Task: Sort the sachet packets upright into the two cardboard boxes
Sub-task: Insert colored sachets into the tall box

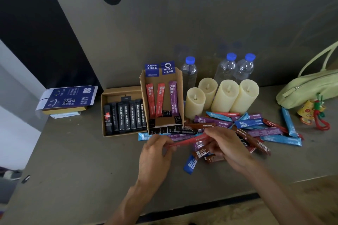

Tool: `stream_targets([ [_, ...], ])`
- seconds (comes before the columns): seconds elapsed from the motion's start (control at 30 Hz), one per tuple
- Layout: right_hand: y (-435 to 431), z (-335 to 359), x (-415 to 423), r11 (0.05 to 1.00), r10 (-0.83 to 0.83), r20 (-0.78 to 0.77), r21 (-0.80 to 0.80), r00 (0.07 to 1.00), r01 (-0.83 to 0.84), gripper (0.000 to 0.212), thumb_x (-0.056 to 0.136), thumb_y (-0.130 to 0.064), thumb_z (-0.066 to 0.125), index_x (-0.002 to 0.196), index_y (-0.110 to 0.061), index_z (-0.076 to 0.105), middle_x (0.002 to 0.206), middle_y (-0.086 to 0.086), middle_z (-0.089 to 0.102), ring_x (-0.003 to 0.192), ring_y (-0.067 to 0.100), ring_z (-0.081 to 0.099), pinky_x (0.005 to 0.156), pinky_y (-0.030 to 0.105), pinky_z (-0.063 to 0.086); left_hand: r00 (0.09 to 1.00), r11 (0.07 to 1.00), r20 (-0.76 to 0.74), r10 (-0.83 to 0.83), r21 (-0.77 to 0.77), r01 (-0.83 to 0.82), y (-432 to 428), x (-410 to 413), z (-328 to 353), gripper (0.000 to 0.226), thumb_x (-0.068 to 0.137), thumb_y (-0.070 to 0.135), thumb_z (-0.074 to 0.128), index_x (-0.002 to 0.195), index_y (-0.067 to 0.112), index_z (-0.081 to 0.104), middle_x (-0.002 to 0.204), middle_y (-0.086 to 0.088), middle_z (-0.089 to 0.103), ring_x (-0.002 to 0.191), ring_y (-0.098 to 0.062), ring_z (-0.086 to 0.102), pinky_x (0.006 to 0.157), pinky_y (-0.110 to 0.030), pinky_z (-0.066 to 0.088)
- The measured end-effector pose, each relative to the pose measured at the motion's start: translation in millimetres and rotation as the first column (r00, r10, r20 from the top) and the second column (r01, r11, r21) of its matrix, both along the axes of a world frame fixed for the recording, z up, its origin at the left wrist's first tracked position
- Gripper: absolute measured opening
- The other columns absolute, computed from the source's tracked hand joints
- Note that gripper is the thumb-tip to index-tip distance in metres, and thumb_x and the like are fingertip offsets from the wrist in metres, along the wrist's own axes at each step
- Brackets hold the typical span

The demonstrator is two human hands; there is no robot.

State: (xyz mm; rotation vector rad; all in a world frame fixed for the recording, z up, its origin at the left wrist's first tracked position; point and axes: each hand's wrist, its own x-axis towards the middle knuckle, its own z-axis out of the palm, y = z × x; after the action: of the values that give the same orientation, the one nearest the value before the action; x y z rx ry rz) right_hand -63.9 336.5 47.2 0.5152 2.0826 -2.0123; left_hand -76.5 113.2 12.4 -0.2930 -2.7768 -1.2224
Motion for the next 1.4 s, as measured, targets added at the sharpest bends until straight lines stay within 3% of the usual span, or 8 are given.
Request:
stream_targets([
  [0.17, -2, 1, 1, 0.997, -0.038, -0.063, -0.070, 0.997, 0.033, 0.015, 0.090, 0.000, 0.064, 0.105, -0.001, 0.065, 0.073, 0.018, 0.059, 0.065, 0.027, 0.048, 0.047, 0.025, 0.035, 0.959, 0.939, 0.223, 0.176, 0.255, -0.231, -7, -7, 9, 0.031, 0.086, 0.020, 0.074, 0.111, 0.029, 0.057, 0.093, 0.015, 0.065, 0.085, 0.005, 0.060, 0.068, -0.008, 0.045],
  [0.43, -5, -2, -2, 0.968, -0.081, -0.058, -0.242, 0.995, 0.065, 0.019, 0.091, 0.001, 0.061, 0.110, 0.001, 0.065, 0.077, 0.014, 0.061, 0.063, 0.020, 0.055, 0.057, 0.032, 0.038, 0.970, 0.899, 0.244, 0.012, 0.422, -0.117, -8, -19, 15, 0.045, 0.089, 0.005, 0.068, 0.124, 0.031, 0.056, 0.099, 0.019, 0.069, 0.089, -0.001, 0.066, 0.077, -0.014, 0.052],
  [0.57, -9, -6, -4, 0.906, -0.061, 0.069, -0.415, 0.996, 0.084, 0.021, 0.096, -0.009, 0.053, 0.104, 0.005, 0.066, 0.073, 0.015, 0.061, 0.051, 0.015, 0.052, 0.042, 0.020, 0.042, 0.976, 0.826, 0.189, -0.109, 0.564, -0.016, -3, -27, 29, 0.034, 0.090, 0.005, 0.068, 0.119, 0.022, 0.062, 0.100, 0.004, 0.071, 0.093, -0.013, 0.068, 0.081, -0.026, 0.055],
  [0.67, -15, -9, -5, 0.897, 0.027, 0.155, -0.439, 0.988, 0.044, 0.021, 0.100, -0.009, 0.049, 0.097, 0.005, 0.064, 0.071, 0.016, 0.060, 0.050, 0.013, 0.048, 0.039, 0.019, 0.034, 0.975, 0.821, 0.154, -0.162, 0.569, 0.047, -2, -36, 39, 0.023, 0.092, 0.005, 0.065, 0.108, 0.022, 0.066, 0.096, 0.003, 0.070, 0.087, -0.015, 0.067, 0.075, -0.026, 0.053],
  [0.77, -17, -11, -10, 0.820, -0.020, 0.244, -0.551, 0.970, 0.155, 0.021, 0.102, -0.005, 0.044, 0.100, 0.007, 0.061, 0.069, 0.014, 0.057, 0.051, 0.012, 0.048, 0.037, 0.018, 0.034, 0.974, 0.862, 0.118, -0.195, 0.494, 0.113, 2, -39, 42, 0.046, 0.088, -0.015, 0.054, 0.108, 0.025, 0.067, 0.097, 0.004, 0.071, 0.088, -0.013, 0.068, 0.079, -0.024, 0.052],
  [0.87, -18, -10, -14, 0.763, -0.032, 0.314, -0.606, 0.949, 0.226, 0.019, 0.100, -0.004, 0.046, 0.104, 0.008, 0.060, 0.071, 0.015, 0.059, 0.051, 0.011, 0.051, 0.035, 0.017, 0.035, 0.957, 0.884, 0.099, -0.272, 0.418, 0.208, 6, -35, 43, 0.040, 0.085, -0.010, 0.062, 0.106, 0.024, 0.071, 0.097, 0.010, 0.071, 0.083, -0.002, 0.063, 0.075, -0.017, 0.048],
  [1.17, -19, -11, -16, 0.931, 0.035, 0.073, -0.364, 0.997, -0.006, 0.026, 0.098, -0.021, 0.058, 0.109, 0.000, 0.068, 0.097, 0.016, 0.070, 0.082, 0.025, 0.068, 0.062, 0.029, 0.043, 0.972, 0.850, 0.175, -0.156, 0.526, 0.042, 14, -49, 51, 0.010, 0.090, 0.008, 0.068, 0.094, 0.016, 0.072, 0.088, 0.005, 0.075, 0.087, -0.011, 0.071, 0.081, -0.025, 0.056],
  [1.4, -37, 0, -26, 0.996, 0.065, -0.077, -0.049, 0.995, -0.069, 0.013, 0.095, -0.014, 0.064, 0.101, -0.004, 0.071, 0.089, 0.011, 0.074, 0.079, 0.029, 0.075, 0.056, 0.030, 0.047, 0.964, 0.886, 0.246, -0.104, 0.463, -0.022, 27, -53, 32, 0.007, 0.090, 0.011, 0.068, 0.087, 0.017, 0.070, 0.083, 0.007, 0.075, 0.081, -0.006, 0.071, 0.076, -0.021, 0.056],
])
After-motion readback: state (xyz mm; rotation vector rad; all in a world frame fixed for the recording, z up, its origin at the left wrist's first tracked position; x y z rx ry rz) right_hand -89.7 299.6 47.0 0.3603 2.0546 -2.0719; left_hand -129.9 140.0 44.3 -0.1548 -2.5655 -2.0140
